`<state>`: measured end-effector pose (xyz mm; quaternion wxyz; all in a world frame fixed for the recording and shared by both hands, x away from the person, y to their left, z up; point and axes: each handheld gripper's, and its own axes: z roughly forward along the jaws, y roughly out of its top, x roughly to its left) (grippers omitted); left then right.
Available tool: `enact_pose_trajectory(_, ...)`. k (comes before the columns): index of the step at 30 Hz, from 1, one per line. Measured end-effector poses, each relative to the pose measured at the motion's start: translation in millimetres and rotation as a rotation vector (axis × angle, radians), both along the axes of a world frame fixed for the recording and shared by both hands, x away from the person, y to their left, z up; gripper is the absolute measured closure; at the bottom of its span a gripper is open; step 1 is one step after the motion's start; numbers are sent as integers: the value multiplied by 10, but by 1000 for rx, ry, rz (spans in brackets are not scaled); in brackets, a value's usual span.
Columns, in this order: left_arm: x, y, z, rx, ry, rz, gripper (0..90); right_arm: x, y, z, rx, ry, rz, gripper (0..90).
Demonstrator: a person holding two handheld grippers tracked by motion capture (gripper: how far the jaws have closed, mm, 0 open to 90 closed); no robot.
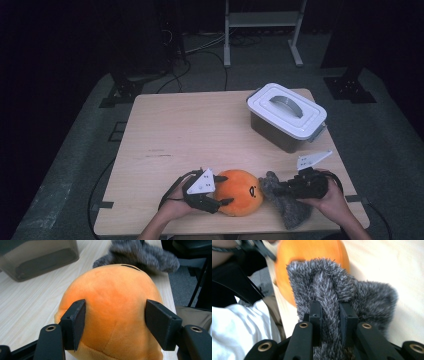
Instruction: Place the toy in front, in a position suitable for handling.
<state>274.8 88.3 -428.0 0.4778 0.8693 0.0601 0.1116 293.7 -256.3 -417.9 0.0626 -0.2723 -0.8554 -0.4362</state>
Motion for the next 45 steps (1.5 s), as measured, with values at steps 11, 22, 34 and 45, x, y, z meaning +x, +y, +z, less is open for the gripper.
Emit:
enact_pose_trajectory(11, -98, -44, 17, 30, -69, -44, 343, 359, 772, 408, -45, -22, 138, 742)
enact_pose_trajectory(22, -57, -3, -17, 26, -42, -35, 345, 484, 582, 168, -37, 93, 114, 738)
enact_pose_trajectory(34, 35, 2, -28, 12, 13, 9, 346, 291, 86, -194, -20, 135, 19, 738)
enact_pose_trajectory(45, 165, -79, 5, -11, 87, 85, 339, -55, 428, 233, -26, -65, 89, 738)
